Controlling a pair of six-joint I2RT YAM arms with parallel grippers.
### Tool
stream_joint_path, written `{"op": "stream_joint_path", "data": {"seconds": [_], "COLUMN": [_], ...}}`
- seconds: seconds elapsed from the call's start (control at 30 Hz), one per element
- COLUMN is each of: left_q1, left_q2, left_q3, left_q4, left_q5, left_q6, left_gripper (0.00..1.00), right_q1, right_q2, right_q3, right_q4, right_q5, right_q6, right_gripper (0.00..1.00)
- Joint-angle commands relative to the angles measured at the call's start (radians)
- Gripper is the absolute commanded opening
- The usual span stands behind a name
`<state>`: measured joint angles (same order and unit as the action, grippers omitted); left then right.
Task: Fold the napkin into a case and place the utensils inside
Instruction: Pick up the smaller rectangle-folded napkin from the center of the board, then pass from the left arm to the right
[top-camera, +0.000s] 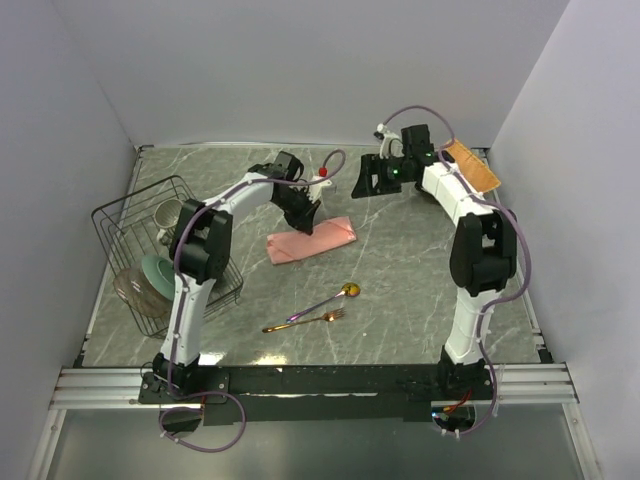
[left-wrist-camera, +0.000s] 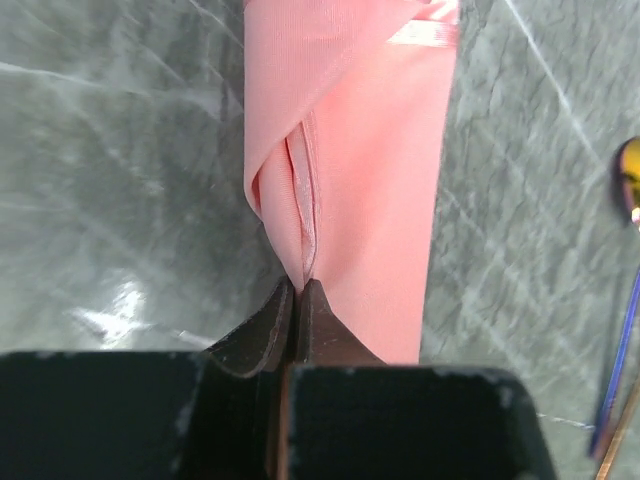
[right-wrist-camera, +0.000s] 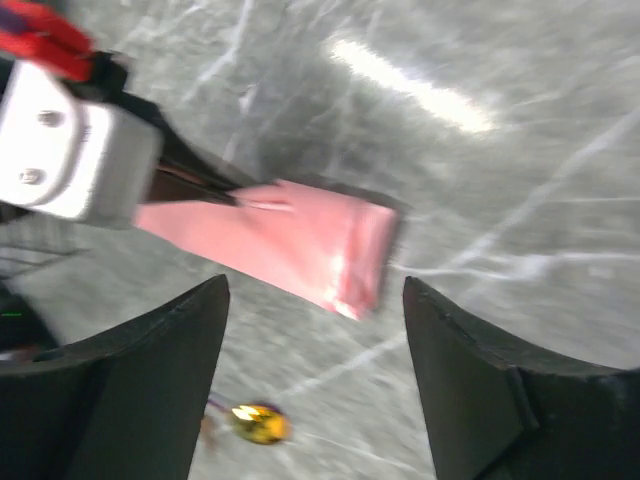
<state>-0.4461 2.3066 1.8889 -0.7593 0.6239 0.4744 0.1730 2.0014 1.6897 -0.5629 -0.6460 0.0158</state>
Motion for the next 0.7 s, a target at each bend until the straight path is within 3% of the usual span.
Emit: {"op": "stream_joint_path", "data": {"seconds": [0.0,0.07,0.13,0.17,0.33,0.53,0.67], "left_q1": [-0.017,-0.025,-0.031,-0.035,-0.054,-0.074,-0.089], "left_q2": [-0.137,-0.163,-0.208,-0.223,-0.315,-0.391,-0.406], "left_q3": [-0.051,-0.094,-0.137,-0.152,-0.215,-0.284,-0.290], "left_q4": [0.109,0.153,0.181,0.213,0.265,0.290,0.272], "left_q5": [-0.050,-0.058,-0.058,-0.061,-0.058,-0.030,-0.021], "left_q6": [0.128,0.158,0.190,0.199,0.274,0.400,0.447], "left_gripper": [0.01,0.01,0.01,0.01,0.01,0.01,0.01], "right_q1": [-0.023,-0.024,-0.029,-0.044,-0.053,-0.027,0.006], "right_q2": [-0.118,-0.147,-0.136,-0.106,0.002,-0.070,-0.067], "right_q3": [0.018,-0.001,0.055,0.089,0.329,0.214,0.248], "right_q4": [0.027,0.135,0.080,0.036,-0.265,-0.287,-0.383], "right_q5": [0.124,0.227,0.198,0.086,-0.098,-0.164,-0.202], "right_q6": [-0.165,-0.111,-0.193,-0.242,-0.458,-0.683,-0.755], "right_gripper": [0.87,1.00,1.00,1.00,1.00,0.98,0.90]}}
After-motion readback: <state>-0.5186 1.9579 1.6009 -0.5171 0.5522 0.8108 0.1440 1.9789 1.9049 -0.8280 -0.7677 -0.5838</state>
